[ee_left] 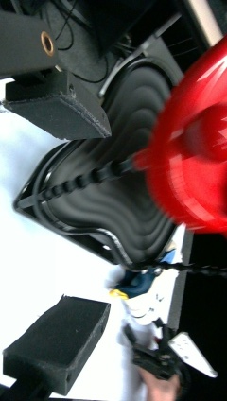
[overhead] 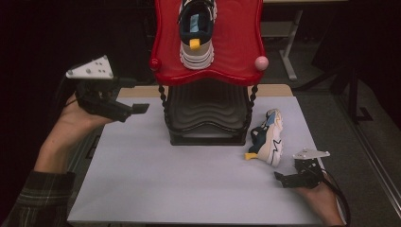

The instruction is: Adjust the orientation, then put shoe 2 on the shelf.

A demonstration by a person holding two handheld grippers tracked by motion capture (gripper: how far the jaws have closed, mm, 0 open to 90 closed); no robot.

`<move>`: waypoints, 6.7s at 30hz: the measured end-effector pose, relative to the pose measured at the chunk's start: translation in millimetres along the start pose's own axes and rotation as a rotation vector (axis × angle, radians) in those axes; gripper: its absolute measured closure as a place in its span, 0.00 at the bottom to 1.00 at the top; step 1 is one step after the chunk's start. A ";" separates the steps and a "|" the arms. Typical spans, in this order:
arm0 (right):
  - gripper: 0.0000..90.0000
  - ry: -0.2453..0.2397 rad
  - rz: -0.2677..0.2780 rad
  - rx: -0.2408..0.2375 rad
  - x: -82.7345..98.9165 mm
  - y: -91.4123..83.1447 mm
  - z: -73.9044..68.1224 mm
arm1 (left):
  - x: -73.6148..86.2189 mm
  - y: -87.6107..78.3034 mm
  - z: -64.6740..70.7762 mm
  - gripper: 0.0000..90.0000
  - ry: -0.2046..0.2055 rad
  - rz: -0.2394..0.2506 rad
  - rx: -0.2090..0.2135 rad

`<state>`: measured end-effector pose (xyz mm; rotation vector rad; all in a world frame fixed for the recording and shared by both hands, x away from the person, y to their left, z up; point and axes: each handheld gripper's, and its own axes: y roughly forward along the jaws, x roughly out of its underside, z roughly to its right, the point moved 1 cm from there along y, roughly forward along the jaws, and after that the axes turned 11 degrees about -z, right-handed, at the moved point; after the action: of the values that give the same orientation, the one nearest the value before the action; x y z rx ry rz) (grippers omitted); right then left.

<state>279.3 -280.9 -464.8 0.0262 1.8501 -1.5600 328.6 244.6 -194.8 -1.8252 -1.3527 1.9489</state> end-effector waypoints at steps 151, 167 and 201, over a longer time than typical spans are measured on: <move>0.56 0.119 0.295 -0.280 -89.8 -41.7 89.3 | 222.5 145.1 47.4 0.16 -0.202 -0.225 0.014; 0.52 0.058 0.200 -0.286 -104.7 -15.4 81.3 | 222.6 145.2 47.6 0.16 -0.201 -0.225 0.012; 0.76 -0.012 0.341 -0.275 -122.8 -69.5 78.4 | 222.6 145.1 47.5 0.16 -0.200 -0.225 0.012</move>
<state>379.5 -317.6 -343.7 0.1951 1.9183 -1.0662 298.0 280.0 -460.6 -1.4308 -1.5249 2.0548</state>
